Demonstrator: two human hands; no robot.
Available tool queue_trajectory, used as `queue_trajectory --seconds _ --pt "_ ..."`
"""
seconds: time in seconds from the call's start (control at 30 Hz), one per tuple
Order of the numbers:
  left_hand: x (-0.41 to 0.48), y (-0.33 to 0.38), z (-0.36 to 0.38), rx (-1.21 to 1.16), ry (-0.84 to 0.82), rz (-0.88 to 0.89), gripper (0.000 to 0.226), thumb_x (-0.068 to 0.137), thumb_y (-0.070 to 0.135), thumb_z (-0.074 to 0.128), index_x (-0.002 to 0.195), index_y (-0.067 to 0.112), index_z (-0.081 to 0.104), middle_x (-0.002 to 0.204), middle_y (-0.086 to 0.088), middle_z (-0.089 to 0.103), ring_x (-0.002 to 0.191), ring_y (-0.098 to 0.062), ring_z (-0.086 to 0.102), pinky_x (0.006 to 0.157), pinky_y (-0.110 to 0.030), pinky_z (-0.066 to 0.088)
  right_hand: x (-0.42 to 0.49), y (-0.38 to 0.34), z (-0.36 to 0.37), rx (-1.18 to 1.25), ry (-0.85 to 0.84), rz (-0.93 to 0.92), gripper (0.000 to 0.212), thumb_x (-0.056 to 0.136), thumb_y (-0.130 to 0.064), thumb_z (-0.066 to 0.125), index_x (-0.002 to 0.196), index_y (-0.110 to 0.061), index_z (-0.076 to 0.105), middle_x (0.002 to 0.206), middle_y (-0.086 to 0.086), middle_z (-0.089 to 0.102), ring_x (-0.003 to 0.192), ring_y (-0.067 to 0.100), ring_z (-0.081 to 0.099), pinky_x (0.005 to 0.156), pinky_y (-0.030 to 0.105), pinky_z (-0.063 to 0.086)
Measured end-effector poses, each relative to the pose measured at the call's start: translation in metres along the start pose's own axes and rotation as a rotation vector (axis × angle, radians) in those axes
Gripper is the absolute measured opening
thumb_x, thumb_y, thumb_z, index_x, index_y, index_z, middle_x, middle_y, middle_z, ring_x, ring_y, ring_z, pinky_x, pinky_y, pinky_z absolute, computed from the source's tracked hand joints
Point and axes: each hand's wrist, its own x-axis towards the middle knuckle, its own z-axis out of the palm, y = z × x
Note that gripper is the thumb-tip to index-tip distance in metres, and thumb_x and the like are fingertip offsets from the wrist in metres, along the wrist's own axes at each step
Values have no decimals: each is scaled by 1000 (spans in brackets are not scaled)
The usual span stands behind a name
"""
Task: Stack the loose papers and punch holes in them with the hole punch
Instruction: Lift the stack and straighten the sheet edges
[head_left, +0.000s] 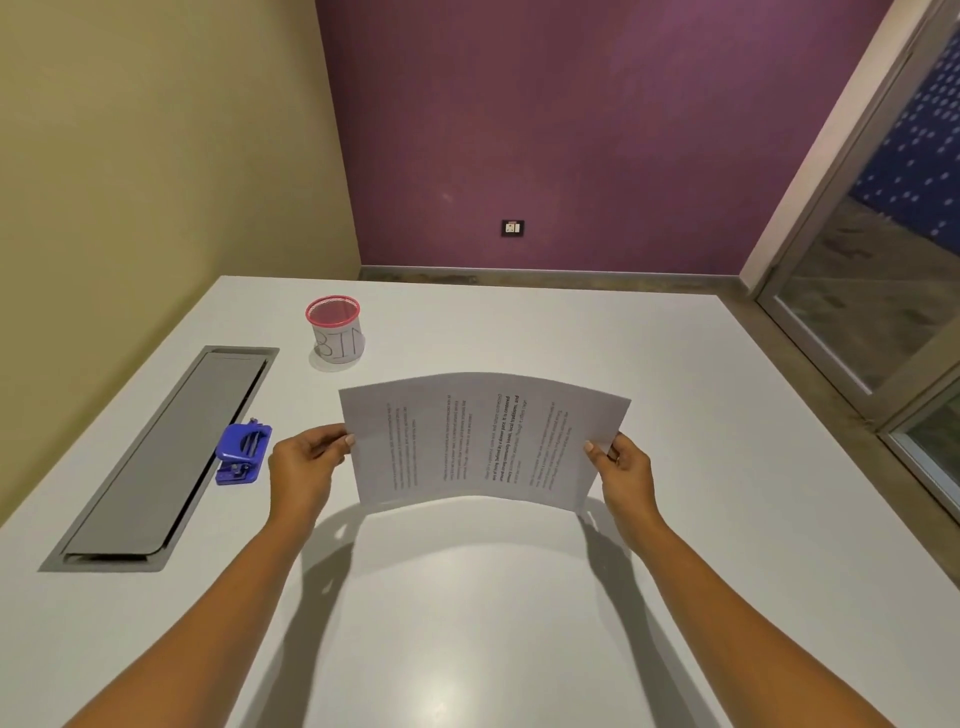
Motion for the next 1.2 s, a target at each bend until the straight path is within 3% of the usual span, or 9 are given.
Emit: queue_trajectory --seconds 0.07,0.2,0.5,0.73,0.93,1.07,1.2 --pt "-1 -1 -2 -6 5 0 20 82 2 64 99 11 66 94 -3 67 81 -20 63 79 -28 48 0 0 -1 -5 4 -7 18 92 -6 51 104 -16 58 90 -10 65 79 0 60 54 7 49" --pt "-8 -13 -2 34 -14 -37 22 80 2 66 102 3 67 96 -5 67 85 -22 62 83 -31 48 -2 10 -4 -87 -27 -8 14 90 -7 55 100 -14 60 95 -4 66 85 7 61 74 17 49" --pt "-9 -5 1 -9 -15 -25 23 81 1 64 104 4 66 98 -4 66 86 -21 63 84 -31 48 -5 6 -5 -80 17 -34 19 92 -8 52 84 -24 61 90 -9 67 83 4 62 65 11 47" --pt "-19 -13 -3 42 -64 -57 17 82 0 63 96 9 67 96 -3 67 88 -20 62 82 -28 45 -9 16 -13 -99 -15 -14 14 90 -5 55 102 -10 60 98 0 66 89 13 62 71 14 47" --pt "-22 -10 0 56 -31 -29 18 83 1 62 98 9 68 94 -2 67 83 -18 63 73 -19 44 -10 12 -11 -119 29 -26 12 91 -7 54 89 -17 60 90 -5 66 82 4 61 59 7 48" --pt "-22 -7 -1 54 -33 -24 18 83 1 62 100 7 67 95 -2 67 84 -18 63 76 -21 44 -9 11 -12 -108 42 -35 14 91 -7 54 87 -19 60 90 -6 67 84 7 62 67 13 46" --pt "-26 -14 -2 73 -68 -63 20 83 1 63 101 7 66 96 -1 67 88 -18 62 81 -27 45 -10 18 -15 -123 15 4 16 89 -2 55 101 -11 59 100 1 65 91 15 61 76 17 47"
